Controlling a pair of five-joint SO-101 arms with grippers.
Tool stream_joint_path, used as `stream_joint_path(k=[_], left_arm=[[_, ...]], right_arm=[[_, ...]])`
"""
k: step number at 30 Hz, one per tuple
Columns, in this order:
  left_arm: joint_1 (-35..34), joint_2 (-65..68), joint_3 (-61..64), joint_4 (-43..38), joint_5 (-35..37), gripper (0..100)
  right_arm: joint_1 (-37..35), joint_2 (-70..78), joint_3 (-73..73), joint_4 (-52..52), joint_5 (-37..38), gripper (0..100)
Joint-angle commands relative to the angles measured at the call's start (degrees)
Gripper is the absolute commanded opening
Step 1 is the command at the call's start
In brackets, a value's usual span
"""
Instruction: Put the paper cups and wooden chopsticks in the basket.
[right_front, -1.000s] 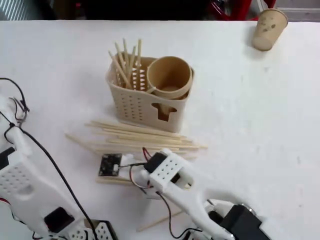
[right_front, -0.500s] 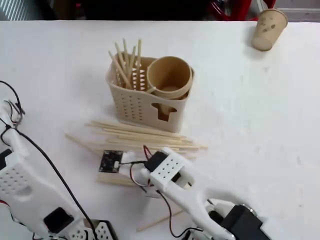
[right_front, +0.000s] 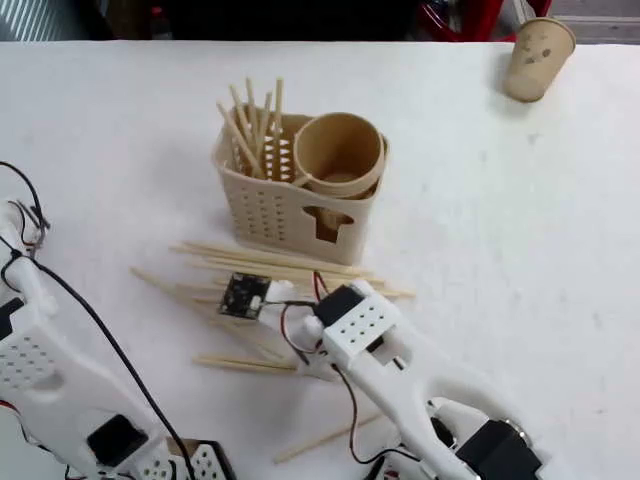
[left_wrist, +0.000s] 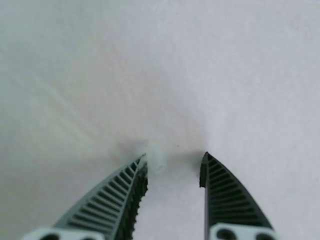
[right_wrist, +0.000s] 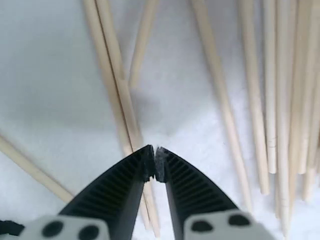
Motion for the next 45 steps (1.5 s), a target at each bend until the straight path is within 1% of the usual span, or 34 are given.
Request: stream_joint_path(k=[1,6,9,11,14,22,25,30,33,34,36,38,41,45], left_arm=[[-2.1,-0.1,-0.3,0.4,-0.8,18],[-2.1,-0.1,-0.2,0.4,-0.8,18],[-2.1,-0.1,-0.2,0.4,-0.8,18],[-2.1,-0.1,-0.2,0.4,-0.8,18],[-2.1,-0.1,-0.2,0.3,-0.8,18],[-2.0,0.0,-0.2,0.4,-0.8,18],[-2.0,0.0,-0.2,0.4,-0.8,18],[-1.9,0.0,-0.2,0.4,-0.8,18],[-1.9,0.0,-0.2,0.4,-0.8,18],[-2.1,0.0,-0.2,0.4,-0.8,18],[-2.1,0.0,-0.2,0.3,-0.8,18],[-2.1,0.0,-0.2,0.3,-0.8,18],[-2.0,0.0,-0.2,0.3,-0.8,18],[-2.0,0.0,-0.2,0.4,-0.8,18]], right_arm=[[3.9,-1.7,-1.1,-2.1,0.8,2.1],[5.5,-1.8,-1.2,-7.0,0.9,2.2],[8.2,-2.2,-1.1,-12.7,0.5,2.2],[10.8,-2.2,-1.3,-14.1,0.4,2.2],[12.0,-2.2,-1.3,-12.3,0.8,2.2],[11.9,-1.5,-1.2,-10.9,1.1,2.1],[11.9,0.1,-1.3,-9.6,5.9,2.5],[11.9,4.0,-1.3,-11.0,6.4,10.0],[12.2,3.3,-1.3,-10.0,6.1,10.5],[12.2,2.2,-1.3,-8.7,4.9,10.4],[11.8,-0.9,-1.1,-8.0,1.4,10.4],[11.1,-3.3,-1.0,-8.0,-0.1,10.4],[8.7,-3.7,-0.7,-7.6,2.4,10.8],[7.0,1.7,-1.8,-8.0,4.7,11.8]])
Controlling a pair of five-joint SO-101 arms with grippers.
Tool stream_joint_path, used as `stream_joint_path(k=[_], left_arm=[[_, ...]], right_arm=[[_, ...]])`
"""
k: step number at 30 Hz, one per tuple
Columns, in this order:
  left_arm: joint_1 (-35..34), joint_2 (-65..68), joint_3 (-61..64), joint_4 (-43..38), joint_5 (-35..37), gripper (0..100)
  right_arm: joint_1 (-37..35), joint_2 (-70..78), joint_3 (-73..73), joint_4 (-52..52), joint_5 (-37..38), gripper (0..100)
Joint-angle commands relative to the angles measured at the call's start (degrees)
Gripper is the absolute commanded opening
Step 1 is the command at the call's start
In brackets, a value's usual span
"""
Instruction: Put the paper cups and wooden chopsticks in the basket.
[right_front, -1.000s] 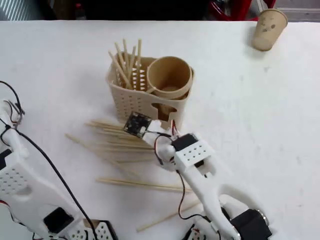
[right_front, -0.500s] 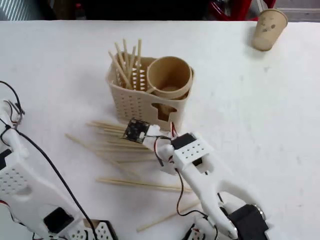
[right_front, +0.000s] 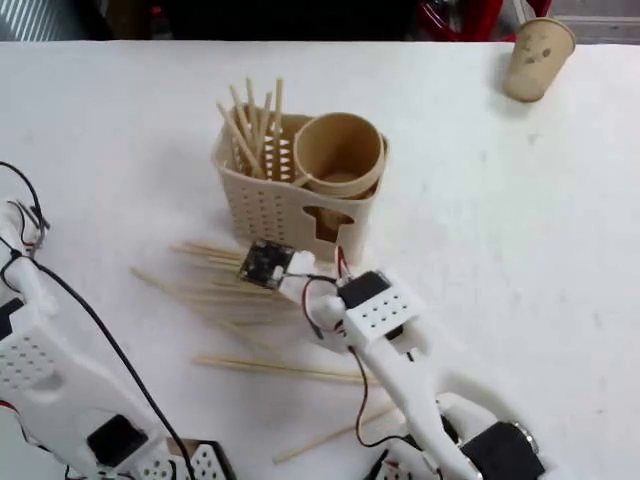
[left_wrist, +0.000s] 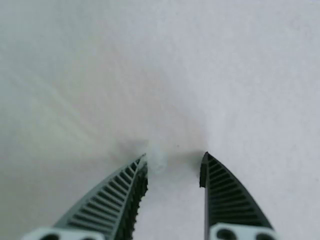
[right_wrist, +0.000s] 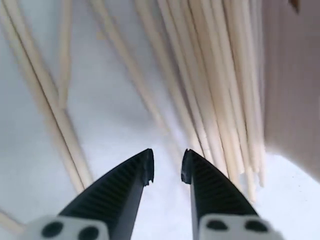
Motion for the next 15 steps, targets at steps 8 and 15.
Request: stream_joint_path(k=[8,15], left_arm=[[-2.1,0.0,-0.2,0.4,-0.8,18],[-2.1,0.0,-0.2,0.3,-0.8,18]], right_arm=[[-0.7,16.0,-9.1,-3.6,4.5,17.6],[0.6,19.4,-9.6,-9.8,4.3,17.3]])
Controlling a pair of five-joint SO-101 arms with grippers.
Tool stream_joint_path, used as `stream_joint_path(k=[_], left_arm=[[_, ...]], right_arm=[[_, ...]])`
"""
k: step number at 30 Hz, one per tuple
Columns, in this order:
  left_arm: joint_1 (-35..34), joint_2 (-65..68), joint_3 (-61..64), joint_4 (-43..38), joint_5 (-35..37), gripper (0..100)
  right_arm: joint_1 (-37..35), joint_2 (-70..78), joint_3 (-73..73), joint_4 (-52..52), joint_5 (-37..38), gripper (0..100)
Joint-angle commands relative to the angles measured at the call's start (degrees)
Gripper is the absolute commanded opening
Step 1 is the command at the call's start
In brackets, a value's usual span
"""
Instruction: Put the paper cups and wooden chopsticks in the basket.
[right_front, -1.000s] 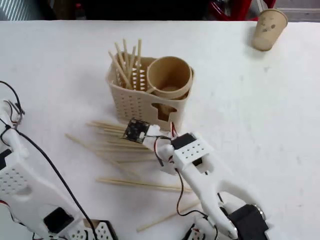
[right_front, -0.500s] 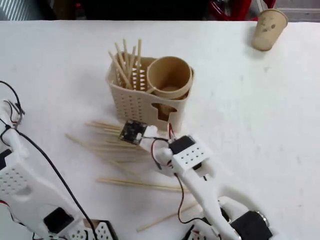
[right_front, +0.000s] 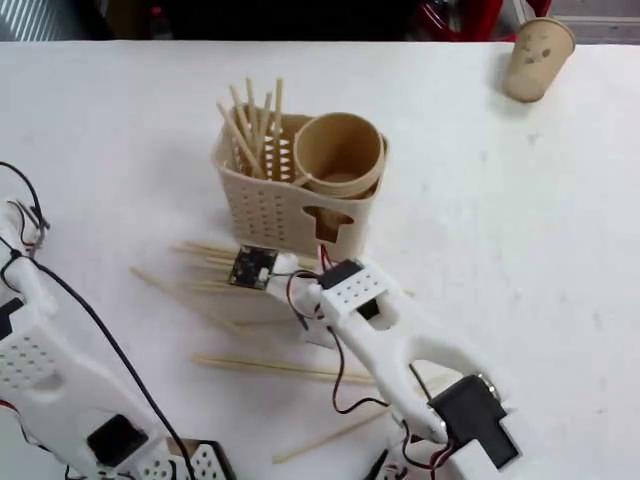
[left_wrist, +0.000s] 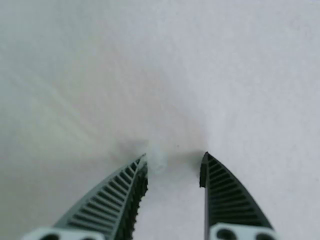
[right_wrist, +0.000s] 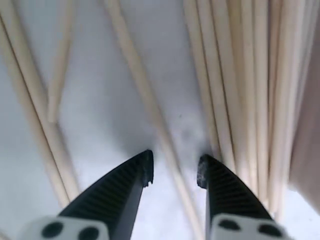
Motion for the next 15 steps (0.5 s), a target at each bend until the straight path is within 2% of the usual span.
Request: stream_joint_path(k=[1,5,10,15], left_arm=[[-2.1,-0.1,-0.2,0.3,-0.8,18],[-2.1,-0.1,-0.2,0.3,-0.8,18],[-2.1,-0.1,-0.2,0.0,-0.8,18],[-2.1,-0.1,-0.2,-0.1,-0.8,18]], right_arm=[[1.5,1.7,-2.7,-4.5,0.4,15.7],[1.8,1.5,-2.5,-4.4,0.3,1.4],[1.8,-1.0,-0.9,-2.3,-1.0,1.6],[1.8,-14.0,2.1,2.2,-4.7,1.6]])
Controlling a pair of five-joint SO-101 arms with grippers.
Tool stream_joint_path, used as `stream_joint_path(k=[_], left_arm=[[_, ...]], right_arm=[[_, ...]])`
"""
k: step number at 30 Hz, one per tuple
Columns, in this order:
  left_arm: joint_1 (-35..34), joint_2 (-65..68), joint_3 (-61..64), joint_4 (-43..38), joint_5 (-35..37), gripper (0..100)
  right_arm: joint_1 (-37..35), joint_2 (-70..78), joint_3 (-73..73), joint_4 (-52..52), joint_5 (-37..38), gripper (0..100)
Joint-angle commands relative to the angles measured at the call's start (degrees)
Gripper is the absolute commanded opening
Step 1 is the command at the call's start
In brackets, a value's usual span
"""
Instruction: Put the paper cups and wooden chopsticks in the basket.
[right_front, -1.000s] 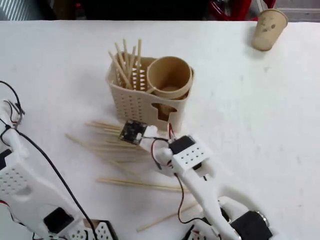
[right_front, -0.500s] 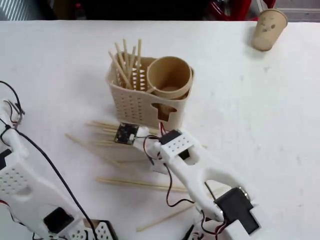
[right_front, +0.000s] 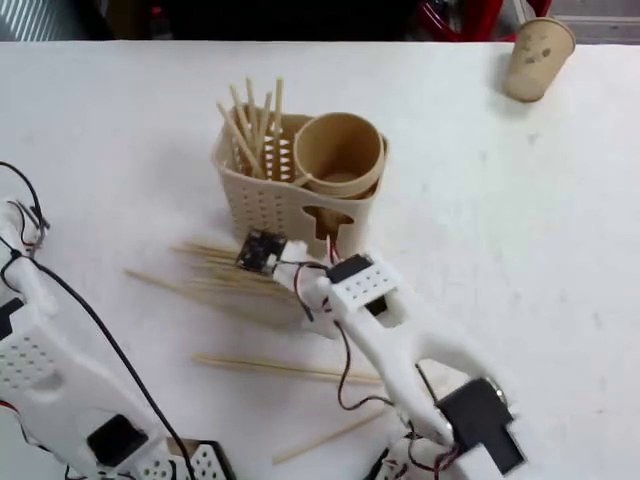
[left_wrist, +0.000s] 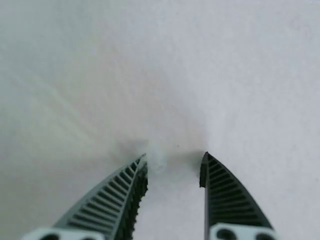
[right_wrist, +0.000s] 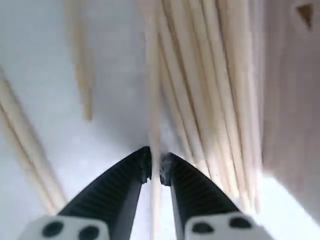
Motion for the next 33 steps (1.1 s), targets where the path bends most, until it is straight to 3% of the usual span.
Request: stream_joint_path(k=[1,7,13,19,23,33], left_arm=[[-2.1,-0.1,-0.2,-0.1,-0.8,18],[-2.1,-0.1,-0.2,-0.1,-0.8,18],[-1.9,0.0,-0.2,-0.1,-0.8,18],[-1.7,0.0,-0.2,0.0,-0.8,18],[-1.7,0.0,-0.2,0.2,-0.8,18],[0.7,7.1,-3.8,-1.8,-0.7,18]], right_arm=[[0.3,-14.0,2.2,4.3,-3.6,1.6],[0.0,-35.3,-0.4,12.4,-8.3,1.6],[0.0,-42.9,-20.0,16.1,-16.1,1.6],[-2.9,-37.4,-34.4,0.2,-24.4,1.6],[-4.2,-29.5,-34.9,-12.5,-26.7,1.7],[-4.0,-8.4,-34.9,-28.2,-27.3,1.7]])
